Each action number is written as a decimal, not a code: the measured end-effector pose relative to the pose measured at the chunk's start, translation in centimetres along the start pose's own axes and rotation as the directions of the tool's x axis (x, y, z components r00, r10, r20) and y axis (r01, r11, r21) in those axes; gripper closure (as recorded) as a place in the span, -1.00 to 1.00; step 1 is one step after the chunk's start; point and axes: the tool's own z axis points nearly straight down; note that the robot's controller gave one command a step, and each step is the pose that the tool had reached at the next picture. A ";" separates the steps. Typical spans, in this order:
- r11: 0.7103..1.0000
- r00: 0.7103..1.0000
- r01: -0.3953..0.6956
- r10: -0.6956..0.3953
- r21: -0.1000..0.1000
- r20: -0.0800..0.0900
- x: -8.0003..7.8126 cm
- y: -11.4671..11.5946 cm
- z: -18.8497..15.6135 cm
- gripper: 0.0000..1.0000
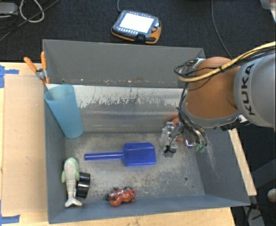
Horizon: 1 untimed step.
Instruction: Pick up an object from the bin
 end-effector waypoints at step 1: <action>0.967 0.967 -0.255 0.255 0.001 -0.014 1.3 0.2 3.9 1.00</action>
Offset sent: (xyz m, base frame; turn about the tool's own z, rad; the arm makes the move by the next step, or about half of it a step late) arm 0.0008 0.0706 -0.0647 0.0286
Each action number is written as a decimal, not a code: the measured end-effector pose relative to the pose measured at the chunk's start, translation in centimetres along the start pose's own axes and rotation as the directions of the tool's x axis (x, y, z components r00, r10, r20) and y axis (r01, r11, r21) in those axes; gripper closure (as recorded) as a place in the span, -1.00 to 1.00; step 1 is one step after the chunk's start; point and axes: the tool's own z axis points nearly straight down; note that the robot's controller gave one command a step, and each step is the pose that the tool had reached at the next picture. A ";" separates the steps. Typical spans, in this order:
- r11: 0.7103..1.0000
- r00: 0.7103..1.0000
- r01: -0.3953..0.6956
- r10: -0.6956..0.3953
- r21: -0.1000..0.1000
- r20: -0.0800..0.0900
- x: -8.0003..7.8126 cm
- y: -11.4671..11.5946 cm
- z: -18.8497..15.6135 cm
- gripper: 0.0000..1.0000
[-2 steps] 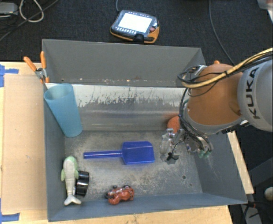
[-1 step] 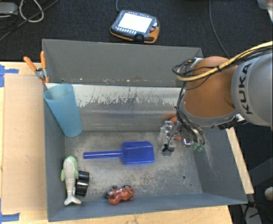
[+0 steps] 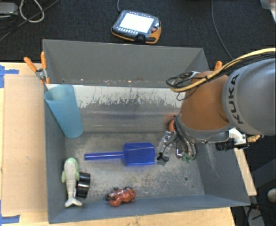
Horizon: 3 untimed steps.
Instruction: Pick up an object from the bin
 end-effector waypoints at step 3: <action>0.990 0.990 0.140 -0.140 0.004 0.005 1.3 4.3 7.4 1.00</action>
Offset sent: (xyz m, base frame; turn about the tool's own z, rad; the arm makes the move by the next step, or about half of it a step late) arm 0.0009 0.0449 -0.0735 -0.1370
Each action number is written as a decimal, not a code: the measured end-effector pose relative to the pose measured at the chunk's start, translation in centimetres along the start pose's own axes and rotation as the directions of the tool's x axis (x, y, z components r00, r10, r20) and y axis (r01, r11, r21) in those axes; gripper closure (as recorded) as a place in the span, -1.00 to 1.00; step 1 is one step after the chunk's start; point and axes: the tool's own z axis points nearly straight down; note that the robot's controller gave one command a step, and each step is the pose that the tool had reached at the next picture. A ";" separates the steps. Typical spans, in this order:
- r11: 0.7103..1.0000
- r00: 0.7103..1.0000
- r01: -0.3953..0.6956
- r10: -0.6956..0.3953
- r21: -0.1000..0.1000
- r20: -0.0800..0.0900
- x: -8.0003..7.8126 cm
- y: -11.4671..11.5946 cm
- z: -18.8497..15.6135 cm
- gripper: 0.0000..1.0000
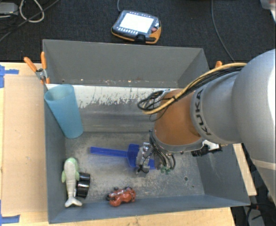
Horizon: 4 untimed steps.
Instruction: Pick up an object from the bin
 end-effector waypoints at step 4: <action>1.000 1.000 0.002 -0.002 0.000 0.000 0.0 0.0 0.0 1.00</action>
Offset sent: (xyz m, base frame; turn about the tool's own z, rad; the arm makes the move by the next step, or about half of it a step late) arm 0.0000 0.0000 0.0000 0.0000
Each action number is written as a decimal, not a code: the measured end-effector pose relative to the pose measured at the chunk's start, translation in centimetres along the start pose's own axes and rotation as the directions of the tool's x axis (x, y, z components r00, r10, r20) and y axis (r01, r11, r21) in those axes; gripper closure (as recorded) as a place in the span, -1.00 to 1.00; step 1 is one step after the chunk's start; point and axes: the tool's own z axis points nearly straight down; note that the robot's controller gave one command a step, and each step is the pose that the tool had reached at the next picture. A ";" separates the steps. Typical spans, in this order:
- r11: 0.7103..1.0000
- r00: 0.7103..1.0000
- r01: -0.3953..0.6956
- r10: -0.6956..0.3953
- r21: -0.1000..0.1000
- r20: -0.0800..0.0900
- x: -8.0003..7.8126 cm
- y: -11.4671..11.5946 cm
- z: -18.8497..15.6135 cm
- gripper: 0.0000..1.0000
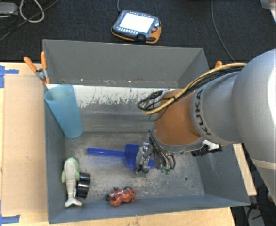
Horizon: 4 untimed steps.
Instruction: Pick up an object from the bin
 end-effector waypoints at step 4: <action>1.000 1.000 0.001 -0.001 0.000 0.000 0.0 0.0 0.0 1.00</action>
Offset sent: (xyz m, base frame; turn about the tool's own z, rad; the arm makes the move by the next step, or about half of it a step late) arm 0.0000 0.0000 0.0000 0.0000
